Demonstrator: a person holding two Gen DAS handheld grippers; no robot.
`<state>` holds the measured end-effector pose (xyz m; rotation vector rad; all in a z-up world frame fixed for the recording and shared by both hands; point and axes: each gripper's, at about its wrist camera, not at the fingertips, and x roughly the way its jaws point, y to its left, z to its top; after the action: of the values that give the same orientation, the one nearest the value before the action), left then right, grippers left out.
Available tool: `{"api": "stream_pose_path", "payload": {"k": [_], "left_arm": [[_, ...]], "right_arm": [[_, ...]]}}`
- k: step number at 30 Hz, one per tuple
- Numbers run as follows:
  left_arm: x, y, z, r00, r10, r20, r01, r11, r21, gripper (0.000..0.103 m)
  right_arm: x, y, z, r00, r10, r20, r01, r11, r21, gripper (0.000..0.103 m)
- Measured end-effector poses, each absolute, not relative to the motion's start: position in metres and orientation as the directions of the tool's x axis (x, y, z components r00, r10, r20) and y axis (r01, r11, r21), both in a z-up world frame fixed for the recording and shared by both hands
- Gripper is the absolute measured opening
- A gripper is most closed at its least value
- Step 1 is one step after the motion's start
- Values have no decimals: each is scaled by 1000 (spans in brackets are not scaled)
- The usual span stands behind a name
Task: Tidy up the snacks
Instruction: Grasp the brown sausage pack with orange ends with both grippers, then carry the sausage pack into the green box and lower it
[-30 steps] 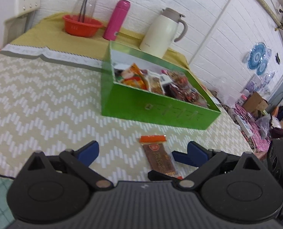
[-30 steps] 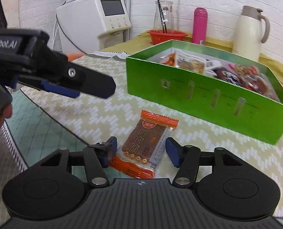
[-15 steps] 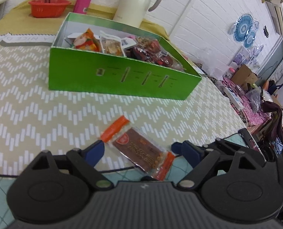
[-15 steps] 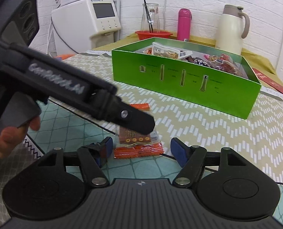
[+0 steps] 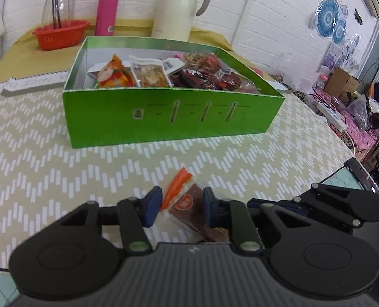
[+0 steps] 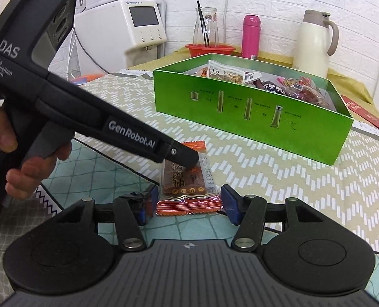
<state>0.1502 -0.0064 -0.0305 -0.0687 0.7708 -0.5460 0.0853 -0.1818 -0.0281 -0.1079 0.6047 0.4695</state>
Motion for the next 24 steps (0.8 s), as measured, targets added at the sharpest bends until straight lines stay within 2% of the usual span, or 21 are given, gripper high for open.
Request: {"api": "stream_pose_path", "payload": {"k": [11, 15, 24], "left_arm": [[149, 3, -23, 598, -502, -626, 420, 860, -289, 4], [147, 5, -15, 610, -508, -608, 415, 859, -300, 4], [153, 2, 45, 689, -527, -498, 458, 849, -264, 4]], "right_arm": [[82, -190, -21, 734, 399, -550, -453, 891, 42, 91], [78, -188, -17, 747, 397, -533, -452, 891, 29, 91], [87, -194, 26, 819, 400, -412, -454, 890, -40, 91]]}}
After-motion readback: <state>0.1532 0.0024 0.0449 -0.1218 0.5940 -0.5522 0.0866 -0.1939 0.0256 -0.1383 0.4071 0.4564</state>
